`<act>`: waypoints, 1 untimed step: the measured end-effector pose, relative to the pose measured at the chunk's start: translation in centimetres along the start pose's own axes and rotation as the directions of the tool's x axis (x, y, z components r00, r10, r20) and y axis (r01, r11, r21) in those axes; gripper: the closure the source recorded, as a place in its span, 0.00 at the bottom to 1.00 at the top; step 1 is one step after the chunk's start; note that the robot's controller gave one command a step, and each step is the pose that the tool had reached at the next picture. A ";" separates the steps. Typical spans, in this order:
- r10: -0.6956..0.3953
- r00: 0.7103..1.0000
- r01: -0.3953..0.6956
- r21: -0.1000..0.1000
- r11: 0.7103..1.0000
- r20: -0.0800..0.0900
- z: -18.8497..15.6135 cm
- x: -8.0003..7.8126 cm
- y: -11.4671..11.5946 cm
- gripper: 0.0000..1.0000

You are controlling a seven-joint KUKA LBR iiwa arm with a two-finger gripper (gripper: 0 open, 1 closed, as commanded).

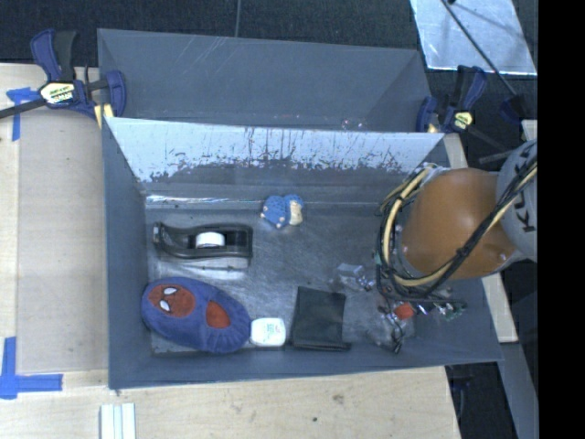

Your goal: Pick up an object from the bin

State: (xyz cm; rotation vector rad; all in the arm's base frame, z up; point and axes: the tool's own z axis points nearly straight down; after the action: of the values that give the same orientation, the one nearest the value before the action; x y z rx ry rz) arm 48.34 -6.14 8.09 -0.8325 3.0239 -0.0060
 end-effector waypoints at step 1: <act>-0.334 0.943 0.334 -0.004 0.943 0.003 0.5 -4.8 5.2 0.00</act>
Offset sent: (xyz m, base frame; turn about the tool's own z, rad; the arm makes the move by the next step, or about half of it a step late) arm 0.0140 0.0685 -0.0052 -0.3416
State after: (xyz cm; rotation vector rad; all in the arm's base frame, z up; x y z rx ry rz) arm 49.83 0.80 7.58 -1.3327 2.8383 0.0003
